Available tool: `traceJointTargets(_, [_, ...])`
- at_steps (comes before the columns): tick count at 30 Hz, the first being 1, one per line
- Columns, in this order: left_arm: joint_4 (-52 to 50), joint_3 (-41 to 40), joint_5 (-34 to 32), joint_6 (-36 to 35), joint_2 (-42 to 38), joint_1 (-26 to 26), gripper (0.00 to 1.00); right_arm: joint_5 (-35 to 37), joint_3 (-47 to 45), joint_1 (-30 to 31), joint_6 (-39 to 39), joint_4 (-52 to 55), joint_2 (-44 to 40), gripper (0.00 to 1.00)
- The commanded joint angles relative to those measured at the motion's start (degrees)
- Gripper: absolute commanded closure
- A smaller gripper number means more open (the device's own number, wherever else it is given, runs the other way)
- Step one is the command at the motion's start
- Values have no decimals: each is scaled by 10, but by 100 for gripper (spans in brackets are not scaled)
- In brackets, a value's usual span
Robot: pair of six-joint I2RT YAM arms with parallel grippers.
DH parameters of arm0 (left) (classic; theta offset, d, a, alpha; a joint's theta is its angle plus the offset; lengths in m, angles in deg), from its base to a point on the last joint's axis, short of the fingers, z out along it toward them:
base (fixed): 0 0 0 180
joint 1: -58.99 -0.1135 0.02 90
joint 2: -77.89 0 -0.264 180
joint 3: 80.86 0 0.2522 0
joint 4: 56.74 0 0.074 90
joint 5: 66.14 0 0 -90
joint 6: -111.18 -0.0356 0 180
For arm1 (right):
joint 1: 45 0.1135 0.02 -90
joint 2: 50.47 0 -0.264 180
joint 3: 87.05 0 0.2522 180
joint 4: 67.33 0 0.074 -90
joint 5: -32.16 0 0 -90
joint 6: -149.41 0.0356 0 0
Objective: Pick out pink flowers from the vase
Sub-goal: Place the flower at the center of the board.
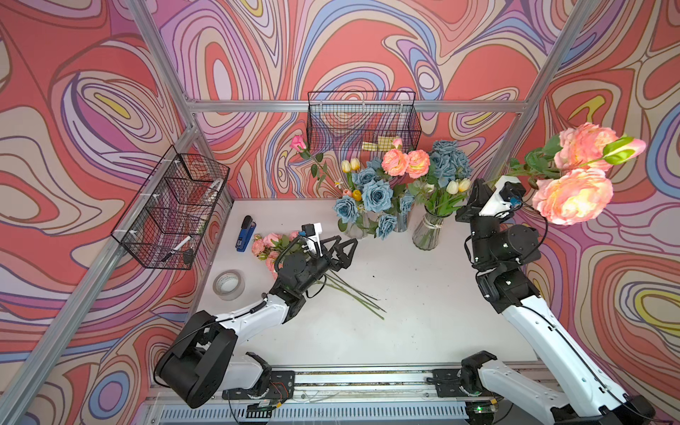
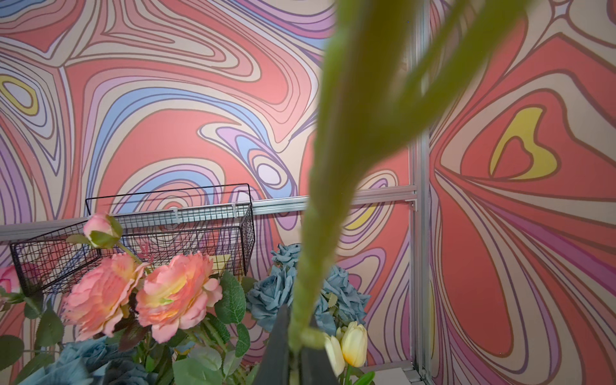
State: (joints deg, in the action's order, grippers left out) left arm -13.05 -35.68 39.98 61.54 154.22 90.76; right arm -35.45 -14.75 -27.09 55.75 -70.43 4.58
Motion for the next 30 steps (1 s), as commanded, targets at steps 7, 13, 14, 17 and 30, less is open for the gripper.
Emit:
traceJointTargets(7, [58,10,118,-56,-15,-5,6,-87,86,-3,52,200,-3,100])
traceJointTargets(13, [78,17,159,-53,-9,-5,6,-178,104,-3,59,274,-2,100])
traceJointTargets(14, [79,20,166,-53,-8,-5,6,-198,102,-3,59,282,-3,100])
traceJointTargets(17, [81,30,191,-49,-5,-4,7,-252,99,-3,62,307,-6,100])
traceJointTargets(30, [159,100,308,33,61,-5,8,-493,101,-4,87,335,10,100])
